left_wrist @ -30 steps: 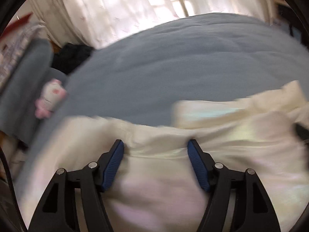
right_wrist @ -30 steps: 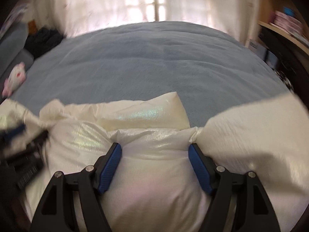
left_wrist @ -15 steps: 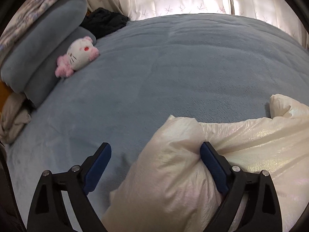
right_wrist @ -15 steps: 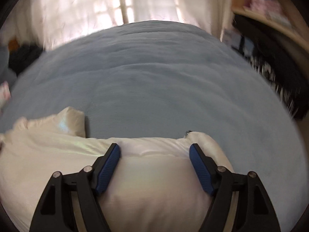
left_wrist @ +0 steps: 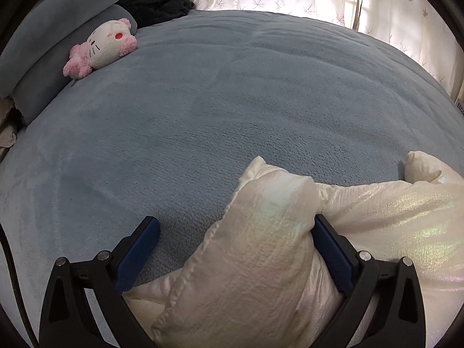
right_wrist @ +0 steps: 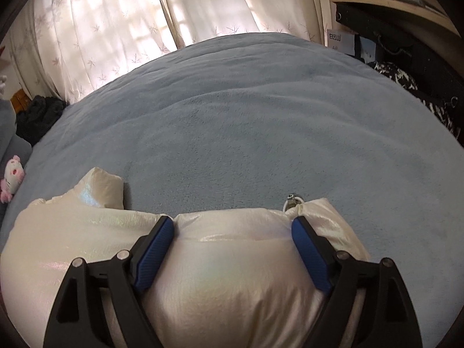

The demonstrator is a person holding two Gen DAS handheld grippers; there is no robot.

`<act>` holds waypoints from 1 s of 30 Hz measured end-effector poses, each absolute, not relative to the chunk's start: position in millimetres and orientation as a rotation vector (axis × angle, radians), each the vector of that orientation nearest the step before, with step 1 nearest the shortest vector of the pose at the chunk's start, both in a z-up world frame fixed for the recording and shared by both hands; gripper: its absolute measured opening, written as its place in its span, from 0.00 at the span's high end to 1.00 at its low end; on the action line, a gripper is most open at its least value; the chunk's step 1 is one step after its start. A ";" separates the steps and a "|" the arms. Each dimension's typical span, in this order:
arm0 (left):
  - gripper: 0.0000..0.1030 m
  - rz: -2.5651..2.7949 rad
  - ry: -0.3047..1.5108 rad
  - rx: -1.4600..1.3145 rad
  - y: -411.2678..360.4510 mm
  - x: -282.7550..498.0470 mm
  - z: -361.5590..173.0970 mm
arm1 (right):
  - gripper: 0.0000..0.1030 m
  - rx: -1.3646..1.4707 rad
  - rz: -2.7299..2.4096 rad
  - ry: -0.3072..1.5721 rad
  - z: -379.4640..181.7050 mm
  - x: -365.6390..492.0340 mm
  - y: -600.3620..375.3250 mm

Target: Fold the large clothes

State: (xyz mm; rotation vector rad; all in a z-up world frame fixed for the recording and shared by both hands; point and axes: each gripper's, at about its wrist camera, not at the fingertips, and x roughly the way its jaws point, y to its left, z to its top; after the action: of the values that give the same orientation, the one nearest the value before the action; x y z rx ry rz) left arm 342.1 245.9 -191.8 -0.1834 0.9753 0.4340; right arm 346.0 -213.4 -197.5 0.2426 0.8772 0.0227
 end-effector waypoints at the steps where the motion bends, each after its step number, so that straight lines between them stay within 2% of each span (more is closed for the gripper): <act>1: 0.01 0.434 0.975 -0.183 247.9 343.3 -191.8 | 0.18 0.248 0.025 0.877 -198.1 346.4 -214.0; 22: 0.01 0.417 0.982 -0.220 261.4 346.3 -193.8 | 0.18 0.267 0.028 0.878 -197.7 346.1 -215.0; 30: 0.01 0.428 0.991 -0.186 255.8 337.7 -158.3 | 0.18 0.152 -0.078 0.964 -179.9 345.8 -200.7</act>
State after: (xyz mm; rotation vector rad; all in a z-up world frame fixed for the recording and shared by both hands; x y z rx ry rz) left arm 337.7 255.8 -158.3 -0.1864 0.9908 0.4277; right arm 345.8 -200.7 -179.9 0.1524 0.9641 -0.0778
